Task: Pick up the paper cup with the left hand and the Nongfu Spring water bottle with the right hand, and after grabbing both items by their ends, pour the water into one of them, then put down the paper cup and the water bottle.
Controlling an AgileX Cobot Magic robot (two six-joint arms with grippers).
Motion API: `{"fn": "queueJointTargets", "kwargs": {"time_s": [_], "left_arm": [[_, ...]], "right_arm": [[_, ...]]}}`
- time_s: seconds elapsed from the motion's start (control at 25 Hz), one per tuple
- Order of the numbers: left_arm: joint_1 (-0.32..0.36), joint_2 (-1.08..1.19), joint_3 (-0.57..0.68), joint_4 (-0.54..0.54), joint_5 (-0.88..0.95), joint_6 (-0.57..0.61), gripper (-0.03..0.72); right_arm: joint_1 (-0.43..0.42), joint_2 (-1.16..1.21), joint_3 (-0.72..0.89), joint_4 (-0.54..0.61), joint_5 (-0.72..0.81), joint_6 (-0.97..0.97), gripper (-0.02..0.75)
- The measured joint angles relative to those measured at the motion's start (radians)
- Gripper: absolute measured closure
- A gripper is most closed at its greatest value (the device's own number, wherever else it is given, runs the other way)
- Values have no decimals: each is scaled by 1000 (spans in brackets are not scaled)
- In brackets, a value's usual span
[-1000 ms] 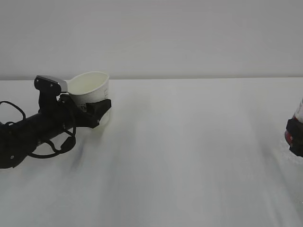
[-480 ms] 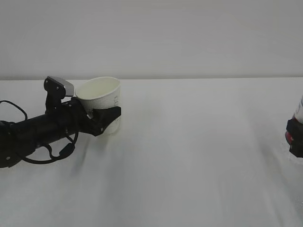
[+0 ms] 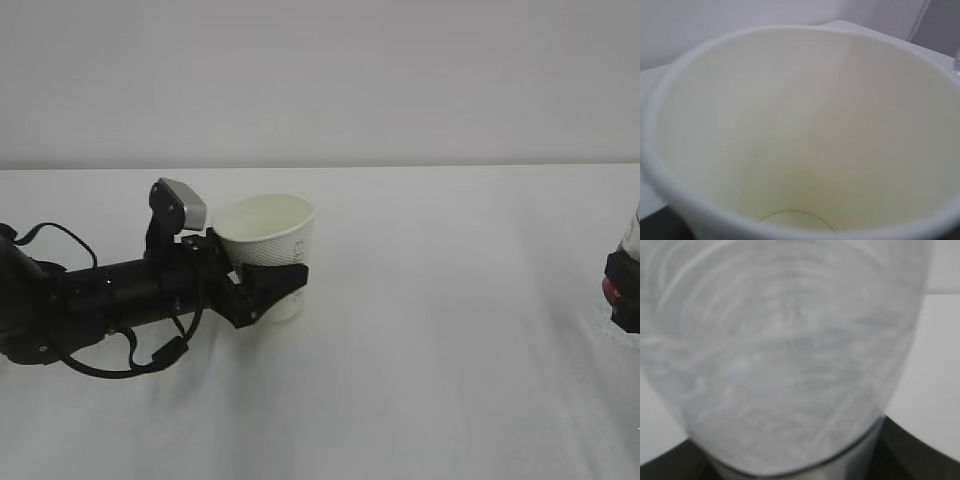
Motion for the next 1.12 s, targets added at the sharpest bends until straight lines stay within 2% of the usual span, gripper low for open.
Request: {"fn": "queueJointTargets", "kwargs": {"time_s": [0.36, 0.84, 1.12], "left_arm": [[-184, 0, 0, -47, 0, 0, 129], [-298, 0, -70, -56, 0, 0, 130], [-387, 0, -103, -52, 0, 0, 130]], "right_arm": [[0, 0, 0, 0, 0, 0, 288], [0, 0, 0, 0, 0, 10, 288], [0, 0, 0, 0, 0, 11, 288]]}}
